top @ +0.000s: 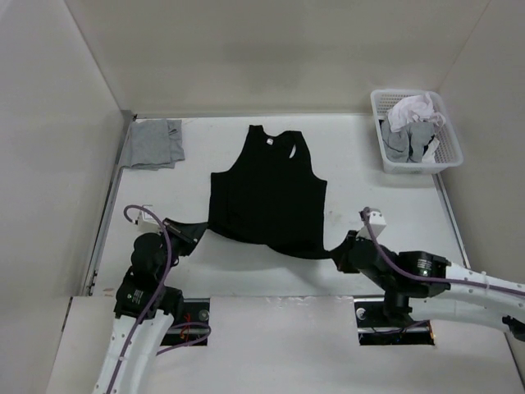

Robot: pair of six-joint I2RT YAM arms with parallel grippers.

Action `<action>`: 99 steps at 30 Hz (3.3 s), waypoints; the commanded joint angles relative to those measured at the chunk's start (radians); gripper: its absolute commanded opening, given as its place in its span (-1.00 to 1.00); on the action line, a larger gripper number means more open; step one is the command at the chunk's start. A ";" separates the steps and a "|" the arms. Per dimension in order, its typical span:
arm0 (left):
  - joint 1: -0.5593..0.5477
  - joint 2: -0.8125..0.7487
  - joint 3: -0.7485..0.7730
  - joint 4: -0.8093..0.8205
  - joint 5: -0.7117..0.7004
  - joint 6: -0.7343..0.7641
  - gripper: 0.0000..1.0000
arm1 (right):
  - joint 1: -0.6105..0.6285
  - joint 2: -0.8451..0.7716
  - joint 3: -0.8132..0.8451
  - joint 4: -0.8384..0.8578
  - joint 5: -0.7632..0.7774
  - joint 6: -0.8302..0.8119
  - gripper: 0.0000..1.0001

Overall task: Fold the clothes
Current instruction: Flatten the tank top out, then fold the tank top

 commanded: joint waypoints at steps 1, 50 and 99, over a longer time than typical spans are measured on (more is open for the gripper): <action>-0.025 -0.025 0.049 -0.280 -0.132 0.042 -1.00 | 0.086 0.059 -0.023 -0.238 0.028 0.147 -1.00; 0.046 1.639 0.914 0.722 -0.403 0.049 -1.00 | -1.028 1.169 0.856 0.541 -0.498 -0.580 -1.00; 0.067 1.330 0.108 0.830 -0.206 0.072 -0.73 | -0.831 0.844 -0.096 0.930 -0.444 -0.167 -0.26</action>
